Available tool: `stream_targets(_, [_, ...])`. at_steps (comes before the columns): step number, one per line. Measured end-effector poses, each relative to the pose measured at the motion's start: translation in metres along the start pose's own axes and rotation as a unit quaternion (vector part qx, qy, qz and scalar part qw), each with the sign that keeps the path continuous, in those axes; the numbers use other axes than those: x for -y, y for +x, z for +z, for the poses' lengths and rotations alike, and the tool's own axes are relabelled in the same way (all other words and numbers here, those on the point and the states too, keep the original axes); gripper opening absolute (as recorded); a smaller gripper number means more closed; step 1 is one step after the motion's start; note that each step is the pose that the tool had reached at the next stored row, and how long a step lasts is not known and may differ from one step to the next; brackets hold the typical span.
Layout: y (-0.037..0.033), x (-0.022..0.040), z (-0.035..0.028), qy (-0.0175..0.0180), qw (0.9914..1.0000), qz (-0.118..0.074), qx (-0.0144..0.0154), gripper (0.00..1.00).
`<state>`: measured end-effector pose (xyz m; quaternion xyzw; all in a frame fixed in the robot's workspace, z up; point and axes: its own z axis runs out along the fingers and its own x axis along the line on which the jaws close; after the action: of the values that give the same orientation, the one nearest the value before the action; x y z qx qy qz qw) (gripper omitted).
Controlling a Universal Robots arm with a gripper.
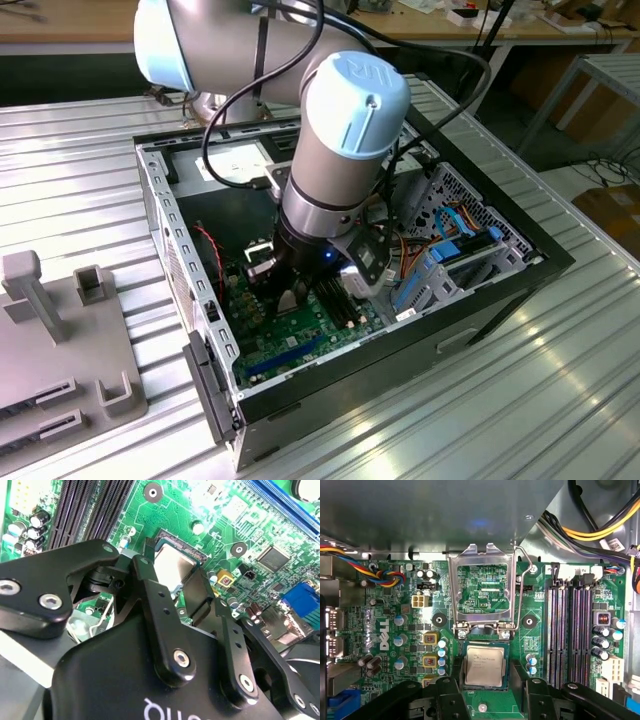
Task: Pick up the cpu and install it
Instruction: 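Place the cpu into insertion slot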
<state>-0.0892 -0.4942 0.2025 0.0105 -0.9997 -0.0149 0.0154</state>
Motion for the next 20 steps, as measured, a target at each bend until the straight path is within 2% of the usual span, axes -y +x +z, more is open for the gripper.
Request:
stream_targets(5, [0.0000,-0.0016,0.0002,0.0000,1.00000,0.000,0.0000,0.52])
stream_targets(6, [0.0001,-0.0027,0.0006,0.0000,1.00000,0.002,0.0000,0.58])
stream_targets(11, [-0.0002,-0.0046,0.0032,-0.0003,0.99997,0.008,0.0002,0.58])
stream_targets(13, [-0.0002,-0.0045,0.0050,0.0000,0.99996,0.009,0.0001,0.56])
stream_targets(14, [-0.0002,-0.0045,0.0054,0.0000,0.99996,0.009,0.0001,0.49])
stream_targets(20, [-0.0003,-0.0045,0.0062,-0.0002,0.99996,0.009,0.0002,0.47])
